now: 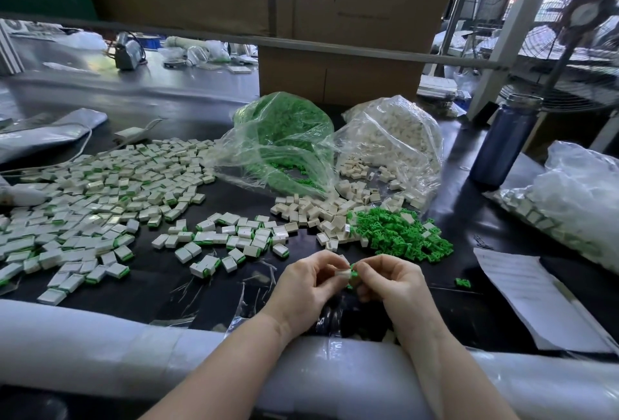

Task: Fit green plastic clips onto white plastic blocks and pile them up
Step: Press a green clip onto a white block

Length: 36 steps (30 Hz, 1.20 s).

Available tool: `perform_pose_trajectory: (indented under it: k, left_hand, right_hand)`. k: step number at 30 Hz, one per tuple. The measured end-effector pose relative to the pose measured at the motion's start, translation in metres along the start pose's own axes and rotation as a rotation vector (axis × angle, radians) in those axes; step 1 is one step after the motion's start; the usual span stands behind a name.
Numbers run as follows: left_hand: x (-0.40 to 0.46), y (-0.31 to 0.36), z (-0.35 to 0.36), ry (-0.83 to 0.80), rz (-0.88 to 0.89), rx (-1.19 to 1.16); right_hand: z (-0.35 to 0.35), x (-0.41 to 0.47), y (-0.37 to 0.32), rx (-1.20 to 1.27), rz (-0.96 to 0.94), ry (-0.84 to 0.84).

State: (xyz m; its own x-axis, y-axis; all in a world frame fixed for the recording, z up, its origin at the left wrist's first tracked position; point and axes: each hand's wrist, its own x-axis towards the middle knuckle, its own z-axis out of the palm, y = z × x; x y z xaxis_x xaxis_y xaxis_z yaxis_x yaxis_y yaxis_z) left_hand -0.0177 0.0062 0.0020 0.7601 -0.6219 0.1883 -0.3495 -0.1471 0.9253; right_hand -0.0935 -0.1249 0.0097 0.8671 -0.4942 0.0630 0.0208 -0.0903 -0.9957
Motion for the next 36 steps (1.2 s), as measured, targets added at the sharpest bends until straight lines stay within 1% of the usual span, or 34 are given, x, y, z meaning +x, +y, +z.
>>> perform_pose_trajectory:
  k: [2, 5, 9, 17, 22, 25, 31, 36]
  left_hand:
    - [0.0006, -0.0003, -0.0004, 0.009, -0.001, -0.008]
    - [0.0025, -0.0014, -0.0032, 0.013, -0.025, -0.018]
    - [0.0027, -0.002, -0.0045, -0.024, -0.074, -0.078]
    - [0.0023, -0.0041, -0.0051, -0.049, -0.089, 0.005]
    - [0.0016, -0.0025, -0.0038, -0.062, -0.051, 0.097]
    - [0.0012, -0.0019, -0.004, -0.056, -0.048, 0.119]
    - [-0.0003, -0.0007, -0.0045, -0.089, -0.024, 0.155]
    - [0.0008, 0.0003, -0.0045, -0.085, -0.008, 0.187]
  right_hand:
    - [-0.0005, -0.0013, -0.0014, 0.036, 0.005, -0.02]
    - [0.0022, -0.0022, -0.0027, -0.01, -0.01, -0.043]
    - [0.0073, -0.0016, -0.0017, -0.051, 0.007, -0.018]
    - [0.0076, -0.0033, -0.0019, -0.093, 0.025, -0.064]
    - [0.0071, -0.002, -0.0009, -0.16, 0.034, -0.042]
    - [0.0071, -0.002, -0.0016, -0.182, 0.035, -0.058]
    - [0.0056, -0.0022, -0.003, -0.181, 0.056, -0.107]
    - [0.0056, -0.0017, -0.0035, -0.174, 0.068, -0.12]
